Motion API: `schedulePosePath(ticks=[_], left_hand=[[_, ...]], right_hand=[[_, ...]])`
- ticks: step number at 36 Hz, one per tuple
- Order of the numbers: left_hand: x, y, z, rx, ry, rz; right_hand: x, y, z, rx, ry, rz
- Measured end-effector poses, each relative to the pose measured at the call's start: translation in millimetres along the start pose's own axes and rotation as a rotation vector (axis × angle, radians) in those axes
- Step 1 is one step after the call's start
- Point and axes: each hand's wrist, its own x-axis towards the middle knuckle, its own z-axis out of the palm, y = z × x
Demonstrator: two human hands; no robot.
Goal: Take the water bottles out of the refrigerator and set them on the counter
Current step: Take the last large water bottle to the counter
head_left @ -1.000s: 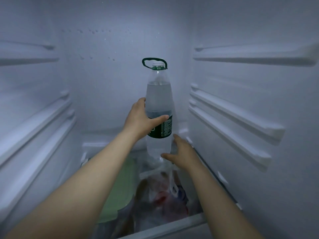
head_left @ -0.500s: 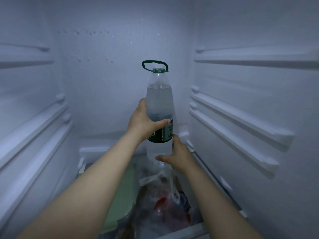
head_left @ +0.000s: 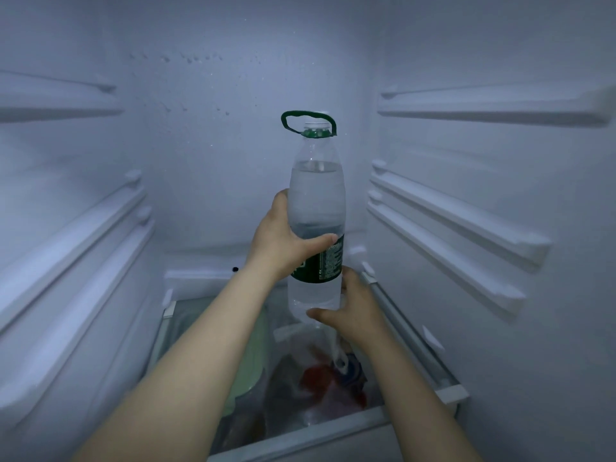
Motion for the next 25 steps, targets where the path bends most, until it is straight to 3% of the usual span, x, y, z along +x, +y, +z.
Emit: schedulePosePath(ticks=[17,25], left_hand=[[-73,23,-13,-0.094,-0.006,-0.021],[-91,26,-15,-0.091,0.022,-0.063]], right_hand=[[-74,-3,-15,-0.039,-0.026,0.017],[-86,-22,-28,0.015,-0.187,0.002]])
